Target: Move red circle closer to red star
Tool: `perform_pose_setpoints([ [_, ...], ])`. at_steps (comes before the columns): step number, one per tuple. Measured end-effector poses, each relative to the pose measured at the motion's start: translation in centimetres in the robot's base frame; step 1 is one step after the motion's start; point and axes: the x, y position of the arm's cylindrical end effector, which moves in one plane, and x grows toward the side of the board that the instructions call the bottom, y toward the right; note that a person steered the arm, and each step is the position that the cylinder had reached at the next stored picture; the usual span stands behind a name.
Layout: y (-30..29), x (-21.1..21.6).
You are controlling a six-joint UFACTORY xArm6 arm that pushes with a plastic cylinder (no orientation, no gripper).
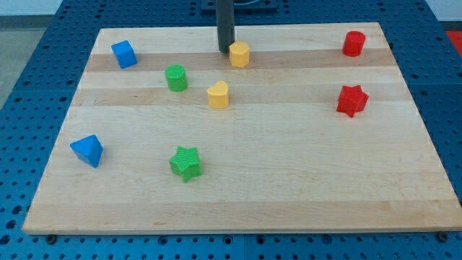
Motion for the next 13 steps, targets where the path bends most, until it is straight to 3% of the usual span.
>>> perform_pose_setpoints([
  [2,1.6,-0.5],
  [3,6.9,-1.2],
  [4,8.5,-1.2],
  [6,8.5,-1.1],
  [7,8.5,7.4],
  [8,8.5,11.8],
  [10,13.8,-3.3],
  [11,21.0,-6.9],
  [12,27.4,-6.8],
  [13,27.4,-6.8],
])
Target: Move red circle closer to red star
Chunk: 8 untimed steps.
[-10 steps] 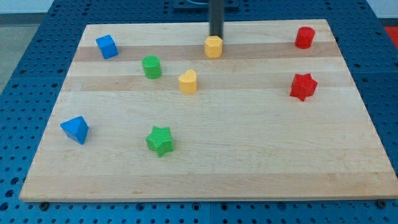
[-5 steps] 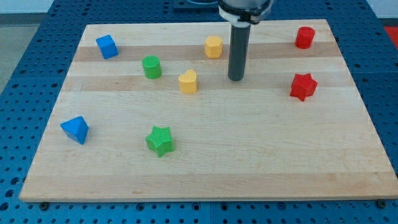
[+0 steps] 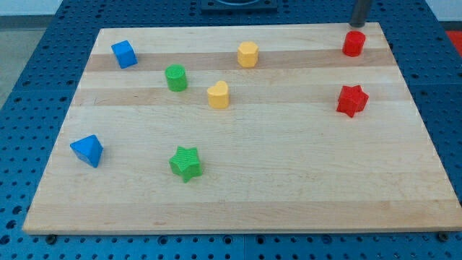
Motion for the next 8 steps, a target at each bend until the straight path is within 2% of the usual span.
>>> perform_pose_setpoints([
  [1,0.0,0.6],
  [2,-0.6,3.7],
  [4,-2.6,13.9],
  [5,-5.0,17.8],
  [6,-5.0,20.7],
  [7,-2.5,15.6],
  [8,-2.6,7.4],
])
